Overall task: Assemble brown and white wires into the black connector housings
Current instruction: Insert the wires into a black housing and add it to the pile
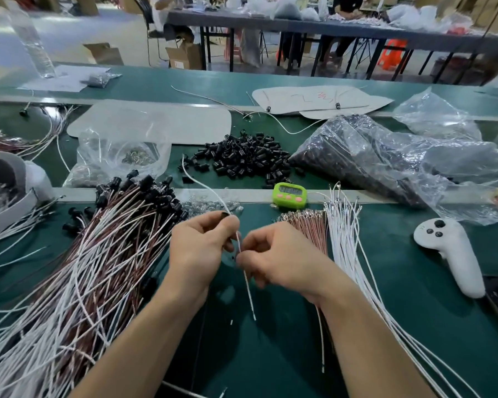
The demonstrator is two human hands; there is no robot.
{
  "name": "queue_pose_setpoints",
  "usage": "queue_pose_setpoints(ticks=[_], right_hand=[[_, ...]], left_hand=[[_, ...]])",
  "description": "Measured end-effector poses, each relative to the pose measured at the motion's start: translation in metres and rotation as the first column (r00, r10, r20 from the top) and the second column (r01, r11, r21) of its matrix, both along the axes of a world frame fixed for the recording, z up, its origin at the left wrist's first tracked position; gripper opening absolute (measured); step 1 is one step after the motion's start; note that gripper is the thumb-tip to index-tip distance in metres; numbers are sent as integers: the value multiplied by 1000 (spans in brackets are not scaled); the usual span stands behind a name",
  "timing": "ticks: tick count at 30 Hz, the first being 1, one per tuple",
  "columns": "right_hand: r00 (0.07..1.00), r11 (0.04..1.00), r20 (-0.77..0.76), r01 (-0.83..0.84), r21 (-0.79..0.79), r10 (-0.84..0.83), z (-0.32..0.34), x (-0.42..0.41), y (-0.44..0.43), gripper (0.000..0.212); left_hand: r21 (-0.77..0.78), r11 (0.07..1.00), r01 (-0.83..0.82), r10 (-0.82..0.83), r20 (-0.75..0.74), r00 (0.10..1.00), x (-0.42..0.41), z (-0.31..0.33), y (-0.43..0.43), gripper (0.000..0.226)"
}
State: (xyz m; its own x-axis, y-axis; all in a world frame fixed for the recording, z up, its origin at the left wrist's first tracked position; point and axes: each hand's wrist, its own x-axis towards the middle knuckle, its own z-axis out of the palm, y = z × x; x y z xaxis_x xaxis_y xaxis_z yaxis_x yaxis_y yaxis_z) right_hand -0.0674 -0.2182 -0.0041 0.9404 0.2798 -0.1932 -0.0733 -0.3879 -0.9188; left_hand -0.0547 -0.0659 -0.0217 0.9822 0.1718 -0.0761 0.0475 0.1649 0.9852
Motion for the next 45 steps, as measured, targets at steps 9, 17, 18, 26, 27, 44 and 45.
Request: queue_pose_setpoints(ticks=[9, 17, 18, 26, 27, 44, 45], right_hand=[[872, 782, 69, 396, 481, -485, -3, 6, -5, 6], [793, 806, 269, 410, 428, -546, -10, 3, -4, 19], [782, 804, 288, 410, 431, -553, -9, 4, -5, 18], [758, 797, 334, 383, 467, -560, -6, 3, -5, 17], [760, 795, 332, 378, 474, -559, -5, 3, -5, 16], [775, 802, 319, 373, 466, -546, -4, 1, -6, 14], [779, 808, 319, 374, 455, -540, -4, 0, -5, 15]], left_hand=[[127, 979, 162, -168, 35, 985, -7, 1, 0, 12], [348, 908, 234, -233, -46, 971, -6, -5, 1, 9], [354, 907, 229, -227, -49, 973, -6, -6, 1, 9], [354, 898, 261, -260, -52, 964, -8, -7, 2, 16], [357, 897, 262, -260, -54, 964, -8, -6, 2, 16], [436, 863, 254, -262, -43, 964, -9, -6, 2, 22], [440, 862, 251, -259, -43, 965, -9, -5, 2, 22]])
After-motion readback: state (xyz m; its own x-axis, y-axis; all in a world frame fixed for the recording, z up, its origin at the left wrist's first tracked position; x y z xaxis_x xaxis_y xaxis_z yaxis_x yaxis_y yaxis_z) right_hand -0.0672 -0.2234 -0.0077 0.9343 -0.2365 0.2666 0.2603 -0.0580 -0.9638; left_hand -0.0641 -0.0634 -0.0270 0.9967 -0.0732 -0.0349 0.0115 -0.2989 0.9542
